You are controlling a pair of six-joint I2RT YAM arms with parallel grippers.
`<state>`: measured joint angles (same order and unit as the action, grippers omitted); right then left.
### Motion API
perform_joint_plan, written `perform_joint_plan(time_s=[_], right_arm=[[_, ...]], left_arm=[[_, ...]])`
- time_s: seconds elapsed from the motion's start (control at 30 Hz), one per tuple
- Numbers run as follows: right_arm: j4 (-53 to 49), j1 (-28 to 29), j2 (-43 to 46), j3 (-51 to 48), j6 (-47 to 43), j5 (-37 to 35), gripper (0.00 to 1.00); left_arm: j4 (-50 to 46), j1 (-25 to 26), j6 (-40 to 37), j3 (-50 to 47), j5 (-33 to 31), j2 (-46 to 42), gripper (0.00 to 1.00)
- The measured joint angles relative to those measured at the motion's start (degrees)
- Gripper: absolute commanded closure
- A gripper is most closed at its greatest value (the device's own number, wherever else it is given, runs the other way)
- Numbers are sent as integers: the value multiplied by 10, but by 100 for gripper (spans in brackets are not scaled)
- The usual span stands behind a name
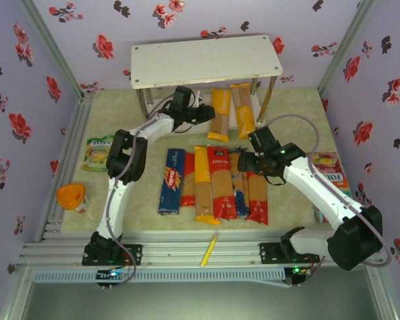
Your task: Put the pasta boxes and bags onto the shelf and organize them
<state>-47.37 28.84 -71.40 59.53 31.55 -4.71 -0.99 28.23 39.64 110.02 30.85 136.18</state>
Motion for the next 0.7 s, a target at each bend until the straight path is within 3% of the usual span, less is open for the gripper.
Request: perform_joint_plan(time_s=[0.17,0.43,0.6,0.7], right_arm=[[4,-1,0,-4,0,0,23],[9,-1,0,-8,0,2,23],[14,-1,0,-13,0,4,23],[21,-1,0,-15,2,4,34]], left_arm=[[45,0,3,-16,-1,-1,67],[79,0,-14,-131,-24,-68,66],[73,0,-35,-205,-50,-153,73],[47,0,-51,-218,-66,-192,81]])
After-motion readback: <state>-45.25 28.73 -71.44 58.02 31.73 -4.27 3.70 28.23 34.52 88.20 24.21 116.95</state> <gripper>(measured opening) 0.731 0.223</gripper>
